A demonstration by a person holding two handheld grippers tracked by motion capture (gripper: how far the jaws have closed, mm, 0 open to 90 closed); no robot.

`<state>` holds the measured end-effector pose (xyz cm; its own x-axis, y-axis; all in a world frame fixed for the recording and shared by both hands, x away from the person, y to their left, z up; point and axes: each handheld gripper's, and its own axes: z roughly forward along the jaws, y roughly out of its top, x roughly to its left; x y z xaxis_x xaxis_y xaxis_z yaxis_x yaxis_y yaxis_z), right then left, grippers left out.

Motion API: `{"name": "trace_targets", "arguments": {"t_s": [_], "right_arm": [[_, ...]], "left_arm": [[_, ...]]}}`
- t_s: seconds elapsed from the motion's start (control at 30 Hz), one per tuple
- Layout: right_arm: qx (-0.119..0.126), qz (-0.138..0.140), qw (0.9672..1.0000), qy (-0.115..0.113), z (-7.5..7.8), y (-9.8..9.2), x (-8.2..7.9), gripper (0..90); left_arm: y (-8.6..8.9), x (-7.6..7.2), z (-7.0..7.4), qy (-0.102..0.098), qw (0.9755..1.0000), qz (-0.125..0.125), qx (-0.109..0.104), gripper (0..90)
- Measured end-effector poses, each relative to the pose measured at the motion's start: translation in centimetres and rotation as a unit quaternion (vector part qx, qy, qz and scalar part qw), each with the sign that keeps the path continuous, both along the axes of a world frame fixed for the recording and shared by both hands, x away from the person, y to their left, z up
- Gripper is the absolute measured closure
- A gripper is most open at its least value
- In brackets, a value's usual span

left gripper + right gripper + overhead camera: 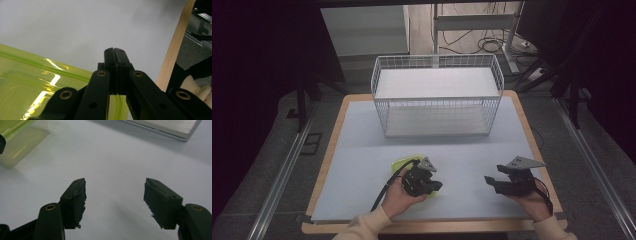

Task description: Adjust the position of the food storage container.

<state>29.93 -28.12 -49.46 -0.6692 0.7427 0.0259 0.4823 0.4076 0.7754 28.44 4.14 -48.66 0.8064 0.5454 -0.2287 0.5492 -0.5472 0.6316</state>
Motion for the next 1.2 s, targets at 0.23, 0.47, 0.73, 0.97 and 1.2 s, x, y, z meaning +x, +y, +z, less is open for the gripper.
{"name": "trace_targets", "arguments": {"t_s": [0.23, 0.47, 0.73, 0.97, 1.2], "right_arm": [[0.0, -0.001, 1.0, -0.001, 0.1, 0.0, 0.0, 34.6], [0.001, -0.002, 1.0, -0.003, 0.1, -0.1, -0.1, 34.4], [0.001, -0.002, 1.0, -0.005, 0.2, -0.2, -0.1, 34.3], [0.001, -0.004, 1.0, -0.006, 0.2, -0.2, -0.1, 34.3], [0.0, -0.003, 1.0, -0.006, 0.3, -0.2, -0.1, 34.2]], "left_arm": [[0.1, -0.2, 0.1, 0.005, 0.9999, -0.005, 0.008, 90.0], [0.6, -1.0, 0.3, 0.006, 0.9995, -0.015, 0.027, 90.0], [2.0, -2.1, 0.4, 0.012, 0.9987, -0.023, 0.044, 90.0], [3.9, -2.6, 0.3, 0.016, 0.9988, -0.012, 0.046, 90.0], [6.3, -3.4, 0.2, 0.012, 0.9985, 0.007, 0.053, 90.0]]}}
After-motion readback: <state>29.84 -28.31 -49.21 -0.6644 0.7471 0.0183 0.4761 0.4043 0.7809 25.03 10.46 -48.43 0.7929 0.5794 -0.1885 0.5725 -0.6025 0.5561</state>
